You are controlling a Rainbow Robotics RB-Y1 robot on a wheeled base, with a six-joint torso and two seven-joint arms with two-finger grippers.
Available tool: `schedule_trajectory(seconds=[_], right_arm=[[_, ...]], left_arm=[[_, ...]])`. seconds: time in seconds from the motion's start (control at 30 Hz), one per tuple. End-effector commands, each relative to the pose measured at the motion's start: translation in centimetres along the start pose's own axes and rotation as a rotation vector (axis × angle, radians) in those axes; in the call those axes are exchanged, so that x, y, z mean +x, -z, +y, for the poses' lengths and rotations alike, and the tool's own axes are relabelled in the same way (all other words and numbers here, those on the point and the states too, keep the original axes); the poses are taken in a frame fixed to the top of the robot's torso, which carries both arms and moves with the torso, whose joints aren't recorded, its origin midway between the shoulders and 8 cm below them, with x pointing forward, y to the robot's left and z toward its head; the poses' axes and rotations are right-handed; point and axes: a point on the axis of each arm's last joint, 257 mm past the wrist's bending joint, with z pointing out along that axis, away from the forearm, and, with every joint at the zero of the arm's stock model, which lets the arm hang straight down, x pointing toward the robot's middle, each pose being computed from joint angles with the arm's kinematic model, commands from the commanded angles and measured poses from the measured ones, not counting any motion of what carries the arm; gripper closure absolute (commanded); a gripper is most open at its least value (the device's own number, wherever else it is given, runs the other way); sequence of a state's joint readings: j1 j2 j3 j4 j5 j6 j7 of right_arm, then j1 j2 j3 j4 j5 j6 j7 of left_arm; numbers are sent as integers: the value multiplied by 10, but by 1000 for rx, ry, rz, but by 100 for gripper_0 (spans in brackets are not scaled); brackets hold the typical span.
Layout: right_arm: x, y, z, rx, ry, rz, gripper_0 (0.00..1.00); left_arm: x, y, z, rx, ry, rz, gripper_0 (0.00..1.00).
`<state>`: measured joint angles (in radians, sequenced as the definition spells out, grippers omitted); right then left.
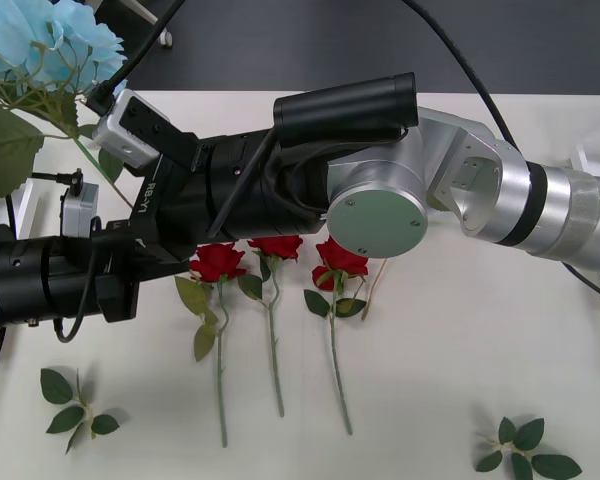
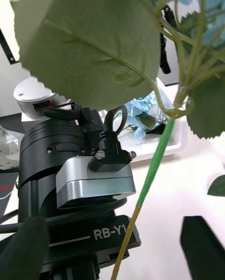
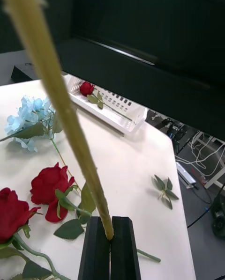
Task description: Put the red flowers into the right box and the blue flowers into the left box
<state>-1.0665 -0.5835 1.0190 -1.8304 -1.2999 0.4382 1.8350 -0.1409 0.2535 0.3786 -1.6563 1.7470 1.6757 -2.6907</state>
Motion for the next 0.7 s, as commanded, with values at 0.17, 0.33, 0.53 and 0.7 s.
schedule_trajectory(seconds=[0.17, 0.33, 0.53, 0.7], right_arm=[[-17, -2, 8, -16, 67, -23, 0], [-4, -2, 6, -11, 44, -8, 0], [-12, 3, 1, 6, 32, -45, 0], [-17, 19, -9, 22, 32, -36, 0]], left_arm=[[-14, 31, 3, -53, 0, -48, 100], [-12, 62, 6, -107, 27, -47, 100], [-9, 109, 12, -210, 57, -22, 100], [-4, 146, 13, -292, 111, 3, 100]])
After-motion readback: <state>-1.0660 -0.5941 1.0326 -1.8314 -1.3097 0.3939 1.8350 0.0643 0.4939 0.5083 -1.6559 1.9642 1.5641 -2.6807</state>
